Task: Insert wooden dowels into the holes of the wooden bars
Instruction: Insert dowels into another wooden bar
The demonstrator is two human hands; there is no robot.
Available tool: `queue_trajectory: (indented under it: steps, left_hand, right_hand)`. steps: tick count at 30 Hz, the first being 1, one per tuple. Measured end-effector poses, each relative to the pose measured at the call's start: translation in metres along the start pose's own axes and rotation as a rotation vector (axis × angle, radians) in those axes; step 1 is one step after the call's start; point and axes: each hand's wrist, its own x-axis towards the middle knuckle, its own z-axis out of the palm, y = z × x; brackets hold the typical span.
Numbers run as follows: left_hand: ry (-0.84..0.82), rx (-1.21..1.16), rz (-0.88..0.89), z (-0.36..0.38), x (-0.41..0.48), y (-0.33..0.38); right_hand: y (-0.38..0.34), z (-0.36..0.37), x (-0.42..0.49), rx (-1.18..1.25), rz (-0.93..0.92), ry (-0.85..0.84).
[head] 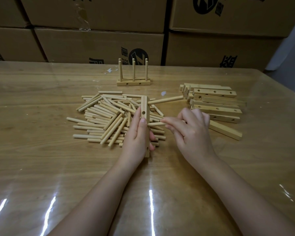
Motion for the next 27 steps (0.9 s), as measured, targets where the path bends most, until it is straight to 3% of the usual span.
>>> queue_trajectory:
  steps: [27]
  left_hand:
    - [0.02, 0.143, 0.038, 0.0002, -0.0009, -0.0071]
  right_hand:
    - [-0.0011, -0.0046, -0.0027, 0.065, 0.068, -0.118]
